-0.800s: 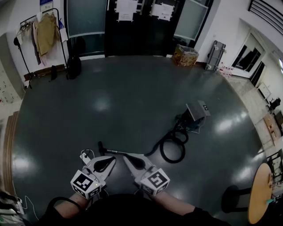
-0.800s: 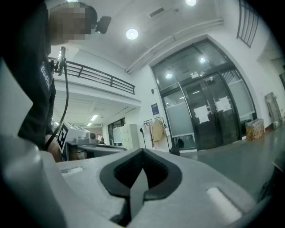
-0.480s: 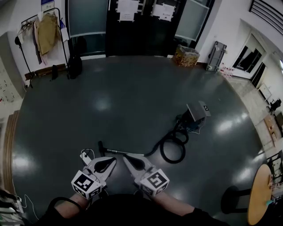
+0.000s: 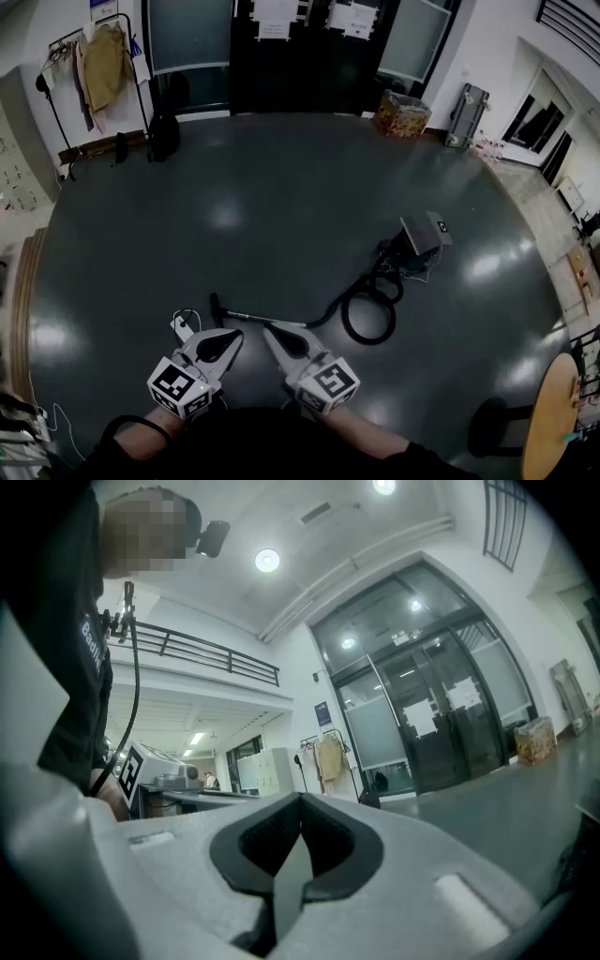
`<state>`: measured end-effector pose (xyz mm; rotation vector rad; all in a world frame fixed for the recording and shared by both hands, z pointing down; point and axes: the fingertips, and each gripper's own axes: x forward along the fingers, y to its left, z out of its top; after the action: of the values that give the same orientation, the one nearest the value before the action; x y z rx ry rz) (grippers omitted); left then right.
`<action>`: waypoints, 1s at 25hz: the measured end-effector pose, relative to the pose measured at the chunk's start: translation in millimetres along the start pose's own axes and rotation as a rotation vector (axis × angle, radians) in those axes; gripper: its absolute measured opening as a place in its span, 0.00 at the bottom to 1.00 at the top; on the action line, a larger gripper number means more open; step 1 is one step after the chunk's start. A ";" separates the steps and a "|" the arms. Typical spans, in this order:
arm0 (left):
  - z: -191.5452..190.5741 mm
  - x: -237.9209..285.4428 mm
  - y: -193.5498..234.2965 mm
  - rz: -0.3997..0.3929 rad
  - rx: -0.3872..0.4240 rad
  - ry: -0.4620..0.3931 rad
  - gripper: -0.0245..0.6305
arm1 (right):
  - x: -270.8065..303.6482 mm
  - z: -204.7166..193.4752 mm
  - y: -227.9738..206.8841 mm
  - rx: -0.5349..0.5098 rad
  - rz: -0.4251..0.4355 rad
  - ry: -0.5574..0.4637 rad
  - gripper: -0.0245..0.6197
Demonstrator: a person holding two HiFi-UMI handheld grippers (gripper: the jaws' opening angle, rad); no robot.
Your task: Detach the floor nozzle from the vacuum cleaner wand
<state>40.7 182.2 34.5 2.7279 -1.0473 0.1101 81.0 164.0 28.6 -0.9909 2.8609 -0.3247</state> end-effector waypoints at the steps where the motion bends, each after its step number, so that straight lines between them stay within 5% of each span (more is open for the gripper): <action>1: 0.1 2.1 -1.4 0.008 0.002 0.004 0.04 | -3.0 0.0 -3.0 0.004 0.003 -0.002 0.04; 14: -10.3 20.9 4.9 0.134 -0.037 0.033 0.04 | -20.6 -15.8 -44.7 0.073 0.034 0.015 0.04; 25: -17.0 1.4 144.2 0.108 -0.008 0.034 0.04 | 77.1 -54.1 -54.1 0.060 -0.061 0.157 0.04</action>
<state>-54.6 80.9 76.4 2.6520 -1.1822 0.1690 44.3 83.8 92.1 -1.0898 2.9427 -0.5116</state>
